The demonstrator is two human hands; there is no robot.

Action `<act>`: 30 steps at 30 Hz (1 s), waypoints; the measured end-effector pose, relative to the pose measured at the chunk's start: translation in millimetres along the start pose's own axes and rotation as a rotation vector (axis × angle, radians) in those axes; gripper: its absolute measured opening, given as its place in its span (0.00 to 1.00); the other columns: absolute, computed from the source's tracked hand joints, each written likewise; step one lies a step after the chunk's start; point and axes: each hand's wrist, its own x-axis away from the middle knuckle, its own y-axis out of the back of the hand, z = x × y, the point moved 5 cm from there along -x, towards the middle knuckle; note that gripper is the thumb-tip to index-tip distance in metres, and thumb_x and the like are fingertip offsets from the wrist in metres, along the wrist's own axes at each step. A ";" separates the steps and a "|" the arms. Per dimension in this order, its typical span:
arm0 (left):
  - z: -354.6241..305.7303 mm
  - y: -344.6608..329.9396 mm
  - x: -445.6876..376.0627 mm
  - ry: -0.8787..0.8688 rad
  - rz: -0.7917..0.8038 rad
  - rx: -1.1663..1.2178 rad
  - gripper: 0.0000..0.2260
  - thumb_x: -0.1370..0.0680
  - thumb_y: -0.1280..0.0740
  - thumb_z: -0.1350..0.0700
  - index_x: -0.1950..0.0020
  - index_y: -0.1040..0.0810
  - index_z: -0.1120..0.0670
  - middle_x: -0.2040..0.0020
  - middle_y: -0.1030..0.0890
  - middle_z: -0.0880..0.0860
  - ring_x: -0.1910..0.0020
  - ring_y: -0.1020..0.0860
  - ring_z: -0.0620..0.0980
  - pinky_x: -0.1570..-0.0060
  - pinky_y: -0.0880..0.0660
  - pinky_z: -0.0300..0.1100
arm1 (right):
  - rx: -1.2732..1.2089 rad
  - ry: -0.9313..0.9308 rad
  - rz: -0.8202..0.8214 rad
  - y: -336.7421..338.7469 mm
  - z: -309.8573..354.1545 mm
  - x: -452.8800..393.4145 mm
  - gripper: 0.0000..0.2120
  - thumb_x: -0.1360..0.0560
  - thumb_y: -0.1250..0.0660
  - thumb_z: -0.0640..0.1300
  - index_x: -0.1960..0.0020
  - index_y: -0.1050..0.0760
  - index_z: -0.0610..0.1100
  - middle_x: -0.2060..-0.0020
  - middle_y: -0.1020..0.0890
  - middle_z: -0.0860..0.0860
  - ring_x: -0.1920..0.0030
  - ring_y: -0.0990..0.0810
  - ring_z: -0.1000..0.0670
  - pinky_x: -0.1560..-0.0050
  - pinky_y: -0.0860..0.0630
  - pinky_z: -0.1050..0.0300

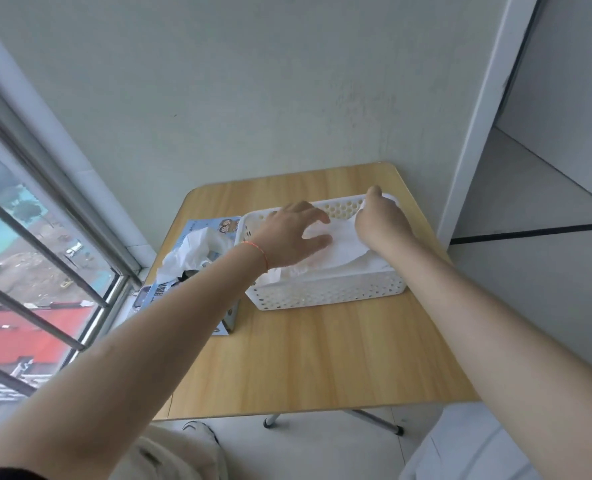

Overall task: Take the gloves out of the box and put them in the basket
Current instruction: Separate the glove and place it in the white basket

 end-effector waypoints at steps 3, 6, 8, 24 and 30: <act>8.0 -13.1 10.0 0.086 0.145 -0.067 0.24 0.23 0.37 0.37 0.27 0.33 0.40 0.25 0.36 0.45 0.25 0.40 0.51 0.27 0.45 0.56 | 0.241 0.050 -0.021 0.3 1.2 2.3 0.26 0.23 0.46 0.30 0.26 0.47 0.36 0.65 0.30 0.48 0.70 0.33 0.50 0.74 0.41 0.57; 13.8 -23.5 18.5 0.162 0.261 -0.108 0.30 0.24 0.38 0.33 0.24 0.41 0.36 0.22 0.44 0.43 0.22 0.48 0.51 0.25 0.50 0.56 | 0.378 0.131 -0.001 -7.6 4.5 5.8 0.24 0.24 0.44 0.29 0.29 0.42 0.37 0.50 0.24 0.42 0.57 0.23 0.42 0.68 0.35 0.54; 16.4 -30.5 20.3 0.191 0.345 -0.122 0.32 0.25 0.38 0.32 0.23 0.44 0.35 0.21 0.47 0.43 0.22 0.50 0.52 0.25 0.50 0.57 | 0.461 0.170 0.046 -12.3 6.7 8.3 0.23 0.25 0.42 0.30 0.31 0.40 0.37 0.41 0.26 0.40 0.48 0.23 0.40 0.62 0.33 0.52; 115.3 82.3 98.0 0.500 -0.317 0.138 0.08 0.24 0.32 0.55 0.47 0.19 0.49 0.47 0.24 0.52 0.44 0.25 0.53 0.41 0.28 0.46 | -0.034 0.496 0.131 -54.8 147.7 38.5 0.07 0.22 0.43 0.43 0.53 0.27 0.44 0.52 0.24 0.48 0.53 0.25 0.47 0.53 0.25 0.51; 148.9 76.9 137.0 0.610 -0.161 0.180 0.16 0.23 0.32 0.51 0.36 0.24 0.50 0.38 0.27 0.55 0.39 0.27 0.54 0.41 0.32 0.42 | -0.009 0.519 0.199 -93.6 191.1 46.5 0.20 0.27 0.33 0.59 0.57 0.22 0.41 0.55 0.20 0.49 0.51 0.26 0.48 0.53 0.30 0.52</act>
